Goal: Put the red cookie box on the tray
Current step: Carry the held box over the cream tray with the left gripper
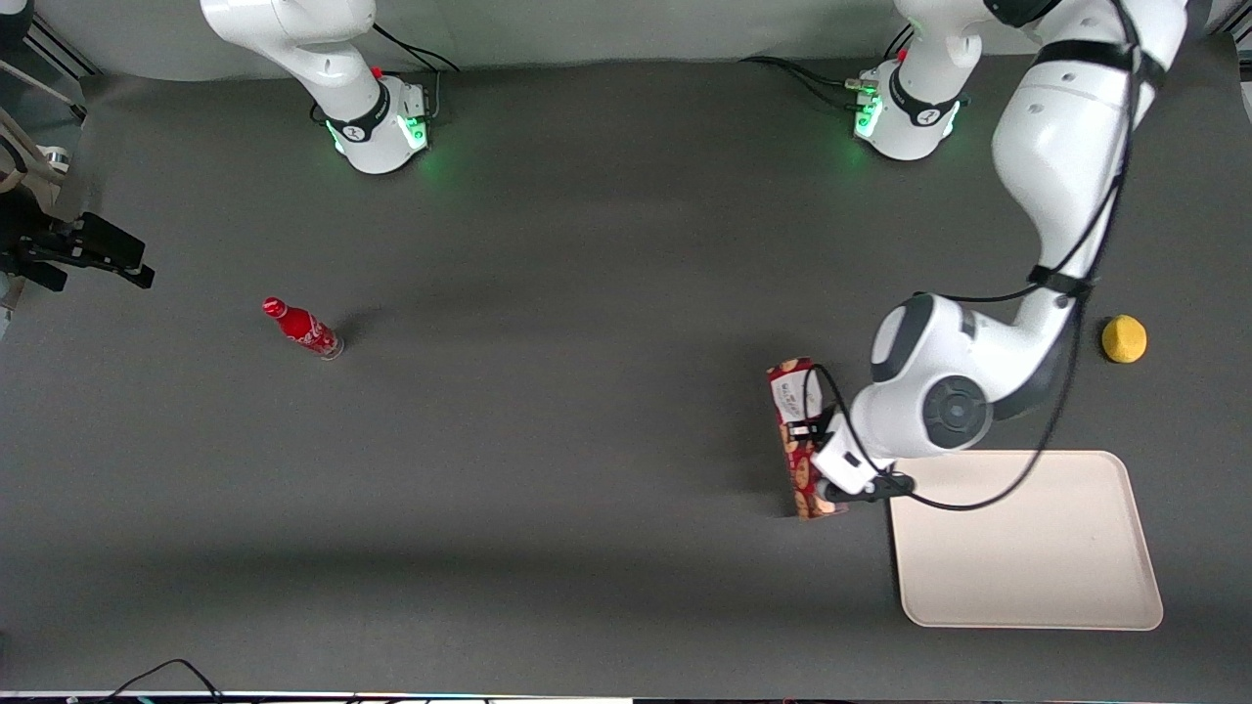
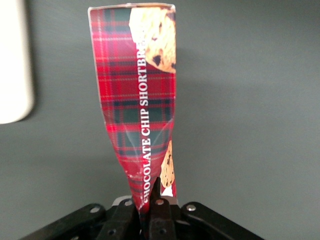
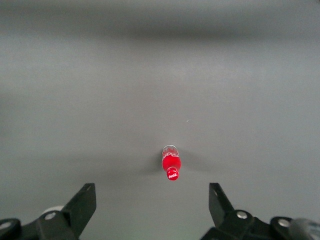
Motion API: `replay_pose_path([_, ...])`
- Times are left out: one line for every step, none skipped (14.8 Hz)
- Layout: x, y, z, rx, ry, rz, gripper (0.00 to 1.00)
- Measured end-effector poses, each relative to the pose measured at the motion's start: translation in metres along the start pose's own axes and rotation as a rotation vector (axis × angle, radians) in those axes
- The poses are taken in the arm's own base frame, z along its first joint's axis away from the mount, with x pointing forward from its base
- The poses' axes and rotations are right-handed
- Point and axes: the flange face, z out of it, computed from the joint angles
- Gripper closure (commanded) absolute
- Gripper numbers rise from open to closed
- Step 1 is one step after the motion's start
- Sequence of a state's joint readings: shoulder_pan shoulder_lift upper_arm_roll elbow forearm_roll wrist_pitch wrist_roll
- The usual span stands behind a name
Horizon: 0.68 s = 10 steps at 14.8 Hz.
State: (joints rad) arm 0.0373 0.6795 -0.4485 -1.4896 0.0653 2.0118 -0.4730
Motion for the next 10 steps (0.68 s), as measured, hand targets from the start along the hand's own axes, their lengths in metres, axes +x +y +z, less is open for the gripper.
replay_pose_path([0.002,-0.006,-0.03,0.013,-0.01,-0.011,1.0])
replay_pose_path([0.003,-0.012,-0.063,0.026,-0.018,-0.022,1.0])
replay_pose_path([0.003,-0.019,-0.095,0.04,-0.022,-0.035,1.0])
replay_pose_path([0.002,-0.03,-0.127,0.052,-0.022,-0.054,1.0])
replay_pose_path([0.002,-0.044,-0.155,0.065,-0.02,-0.08,1.0])
replay_pose_path([0.003,-0.061,-0.179,0.075,-0.014,-0.111,1.0])
replay_pose_path([0.006,-0.082,-0.201,0.079,0.001,-0.138,1.0])
replay_pose_path([0.01,-0.106,-0.221,0.081,0.02,-0.146,1.0])
replay_pose_path([0.014,-0.131,-0.238,0.086,0.04,-0.139,1.0])
replay_pose_path([0.018,-0.16,-0.249,0.101,0.057,-0.122,1.0])
